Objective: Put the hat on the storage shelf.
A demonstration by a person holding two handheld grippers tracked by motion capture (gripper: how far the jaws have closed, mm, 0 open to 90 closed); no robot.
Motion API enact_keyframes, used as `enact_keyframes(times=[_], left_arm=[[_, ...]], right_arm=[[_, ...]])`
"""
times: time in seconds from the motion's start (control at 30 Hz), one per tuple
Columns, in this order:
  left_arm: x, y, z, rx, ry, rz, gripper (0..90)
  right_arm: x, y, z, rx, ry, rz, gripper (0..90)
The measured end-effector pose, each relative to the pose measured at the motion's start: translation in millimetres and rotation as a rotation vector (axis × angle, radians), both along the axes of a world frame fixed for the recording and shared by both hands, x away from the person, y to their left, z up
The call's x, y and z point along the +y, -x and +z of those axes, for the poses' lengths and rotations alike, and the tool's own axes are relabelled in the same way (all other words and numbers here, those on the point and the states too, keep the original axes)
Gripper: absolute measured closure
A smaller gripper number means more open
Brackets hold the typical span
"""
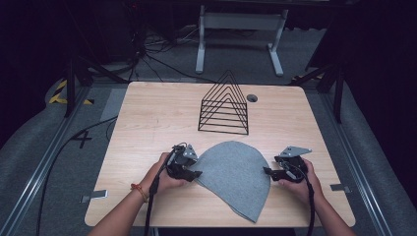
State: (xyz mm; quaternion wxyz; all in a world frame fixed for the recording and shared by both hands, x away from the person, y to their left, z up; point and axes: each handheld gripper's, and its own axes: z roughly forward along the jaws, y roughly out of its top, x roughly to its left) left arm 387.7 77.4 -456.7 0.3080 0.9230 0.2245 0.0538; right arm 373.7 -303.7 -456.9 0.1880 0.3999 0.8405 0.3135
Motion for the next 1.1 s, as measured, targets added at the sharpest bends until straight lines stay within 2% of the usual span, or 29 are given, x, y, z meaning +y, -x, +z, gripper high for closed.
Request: enact_keyframes(times=[0.17,0.23,0.27,0.4,0.43,0.5,0.6,0.7,0.8,0.87,0.97,1.03,1.1], left_arm=[[-8.2,13.1,4.1,0.025,-0.044,-0.043,48.5],[-11.7,10.6,5.3,0.011,-0.043,-0.04,43.8],[-12.9,6.0,6.7,-0.019,-0.033,-0.01,40.7],[-15.5,-16.5,8.0,-0.029,0.05,0.066,36.0],[-17.5,-23.0,6.8,-0.012,0.055,0.074,35.0],[-21.9,-35.9,3.0,-0.022,0.03,0.082,35.6],[-27.9,-45.3,-2.5,-0.005,0.05,0.077,41.1],[-33.3,-42.6,-1.2,-0.004,0.043,0.048,48.0],[-37.7,-31.3,1.4,-0.006,0.005,-0.014,53.8],[-38.9,-24.9,2.4,0.0,-0.003,-0.026,54.3],[-40.0,-14.5,4.1,0.014,-0.022,-0.07,54.6],[-41.1,-13.8,4.7,0.009,-0.033,-0.067,52.5],[-41.8,-21.0,4.7,0.001,-0.02,-0.035,45.1]], right_arm=[[2.1,-3.1,1.6,-0.006,0.012,-0.021,39.9],[2.8,-5.6,2.5,-0.001,0.015,-0.025,41.7],[3.2,-6.9,3.1,-0.005,0.018,-0.026,42.7],[4.7,-11.6,5.0,0.013,-0.011,-0.023,44.4],[5.7,-12.3,5.6,0.014,-0.011,-0.016,44.4],[7.7,-13.9,5.8,0.024,-0.019,-0.006,43.7],[10.1,-17.4,3.8,0.04,-0.015,-0.003,42.8],[11.1,-21.6,2.4,0.054,-0.028,-0.014,41.4],[10.5,-22.1,2.3,0.053,-0.028,-0.008,41.5],[10.7,-22.5,2.4,0.054,-0.025,-0.002,42.2],[12.0,-25.1,3.1,0.058,-0.025,0.018,47.1],[14.1,-27.0,3.6,0.062,-0.028,0.029,51.2],[15.8,-28.7,4.1,0.065,-0.025,0.042,51.9]])
